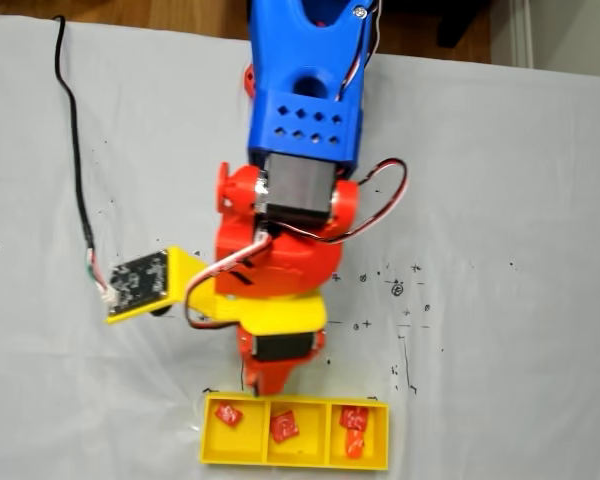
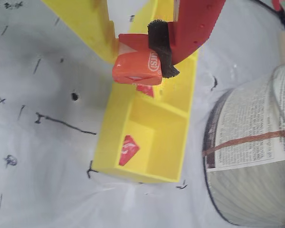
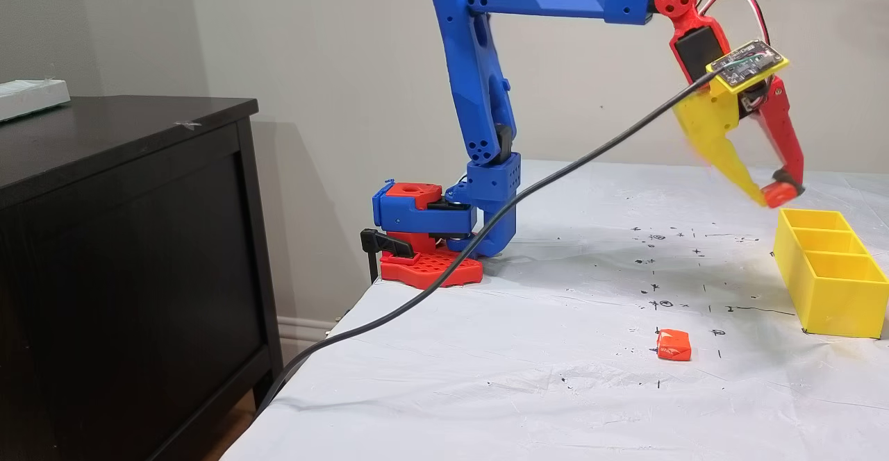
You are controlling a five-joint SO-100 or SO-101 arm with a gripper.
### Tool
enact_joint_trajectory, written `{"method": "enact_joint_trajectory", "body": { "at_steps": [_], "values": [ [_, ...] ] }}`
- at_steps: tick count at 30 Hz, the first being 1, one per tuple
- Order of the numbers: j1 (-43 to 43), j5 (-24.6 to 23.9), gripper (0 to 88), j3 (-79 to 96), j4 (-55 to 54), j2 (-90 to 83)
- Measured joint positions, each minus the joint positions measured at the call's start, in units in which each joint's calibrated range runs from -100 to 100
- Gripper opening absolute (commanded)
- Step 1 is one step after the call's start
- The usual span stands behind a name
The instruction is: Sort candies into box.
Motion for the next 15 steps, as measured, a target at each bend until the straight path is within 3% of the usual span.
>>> {"method": "enact_joint_trajectory", "body": {
  "at_steps": [15],
  "values": [
    [-3.7,-4.9,0.2,-5.9,-4.4,13.4]
  ]
}}
